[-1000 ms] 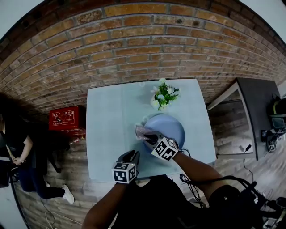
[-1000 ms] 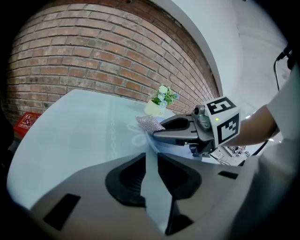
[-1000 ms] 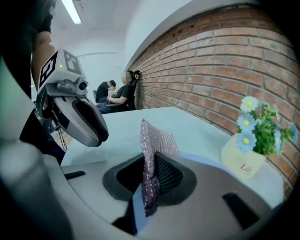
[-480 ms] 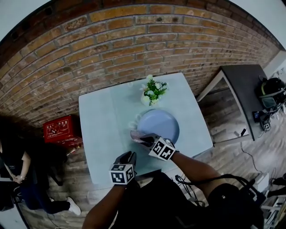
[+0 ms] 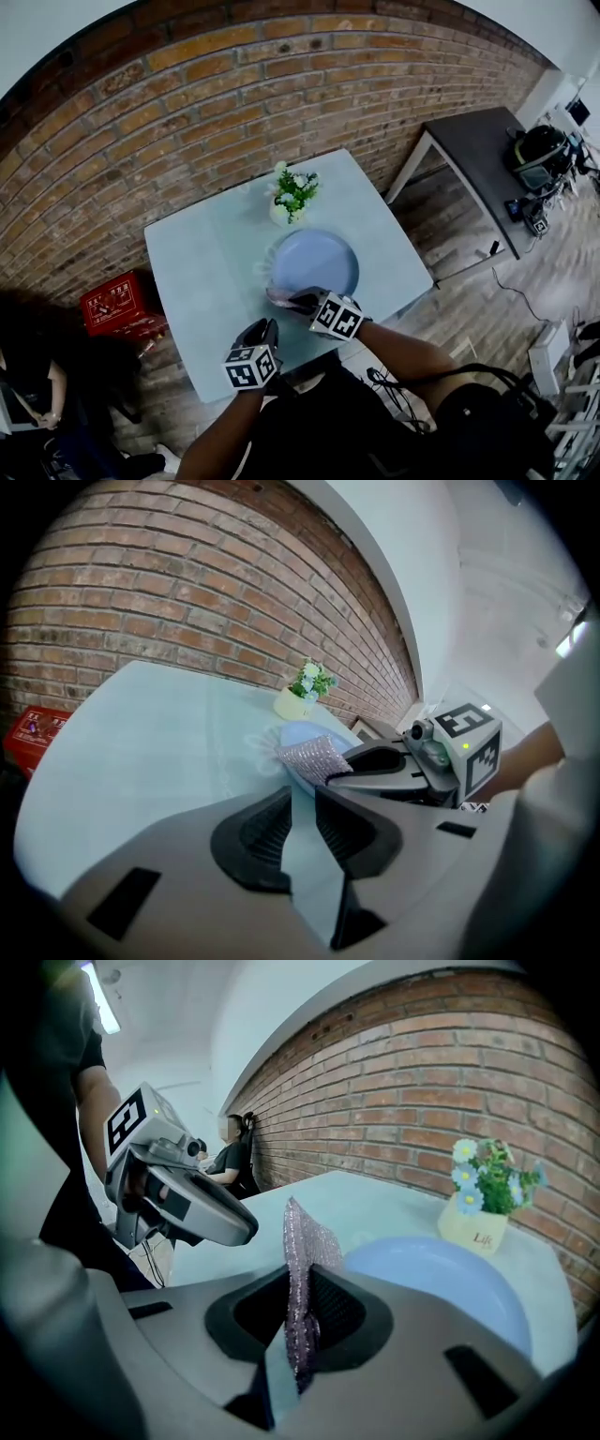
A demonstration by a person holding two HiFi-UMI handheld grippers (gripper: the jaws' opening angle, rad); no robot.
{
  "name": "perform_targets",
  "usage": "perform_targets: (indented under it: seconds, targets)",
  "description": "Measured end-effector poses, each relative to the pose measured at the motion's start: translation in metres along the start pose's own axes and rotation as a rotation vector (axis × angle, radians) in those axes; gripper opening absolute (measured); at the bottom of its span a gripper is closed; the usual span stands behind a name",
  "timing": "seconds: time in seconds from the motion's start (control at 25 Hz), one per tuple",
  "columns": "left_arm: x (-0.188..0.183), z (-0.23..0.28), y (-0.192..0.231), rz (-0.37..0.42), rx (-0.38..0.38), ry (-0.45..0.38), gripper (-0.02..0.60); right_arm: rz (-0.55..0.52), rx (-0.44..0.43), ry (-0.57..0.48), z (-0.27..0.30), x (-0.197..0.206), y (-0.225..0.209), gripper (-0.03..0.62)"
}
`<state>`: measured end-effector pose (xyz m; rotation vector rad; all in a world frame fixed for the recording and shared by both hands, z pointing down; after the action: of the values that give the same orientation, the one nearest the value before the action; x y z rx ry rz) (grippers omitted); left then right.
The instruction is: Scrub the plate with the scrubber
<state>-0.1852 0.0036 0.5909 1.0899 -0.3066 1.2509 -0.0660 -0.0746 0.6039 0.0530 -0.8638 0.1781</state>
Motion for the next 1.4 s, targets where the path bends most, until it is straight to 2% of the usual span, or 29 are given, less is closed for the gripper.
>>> perform_targets:
  seconds: [0.4,0.76,1.04,1.16,1.28,1.4]
  targets:
    - [-0.005,0.011,0.002,0.046,0.036,0.045,0.091,0.049,0.032,-0.005,-0.02,0.009,0.005,0.064]
    - [-0.009,0.028,-0.001,0.023,0.017,0.03,0.091,0.13,0.085,-0.056,-0.05,0.011,-0.02,0.063]
    - [-0.018,0.044,-0.012,0.0,-0.01,0.004,0.091,0.146,0.192,-0.063,-0.074,0.008,-0.072,0.063]
    - [-0.019,0.054,-0.015,0.016,-0.032,-0.004,0.091,0.133,0.245,-0.025,-0.078,0.008,-0.098,0.063]
    - [-0.02,0.063,-0.017,0.0,-0.058,0.003,0.091,0.12,0.282,0.027,-0.073,0.012,-0.121,0.063]
    - [-0.023,0.069,-0.02,-0.013,-0.085,0.007,0.091,0.051,0.307,0.079,-0.067,0.012,-0.139,0.063]
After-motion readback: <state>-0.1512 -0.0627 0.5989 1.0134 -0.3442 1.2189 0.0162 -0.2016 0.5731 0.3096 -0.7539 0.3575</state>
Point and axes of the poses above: the fingertips, and each gripper's own axes: z forward along the fingers, y to its left, x out of its underside, the point moved 7 cm from there along -z, backward along the fingers, and after that the axes turned 2 degrees about x, right-handed, at the moved point
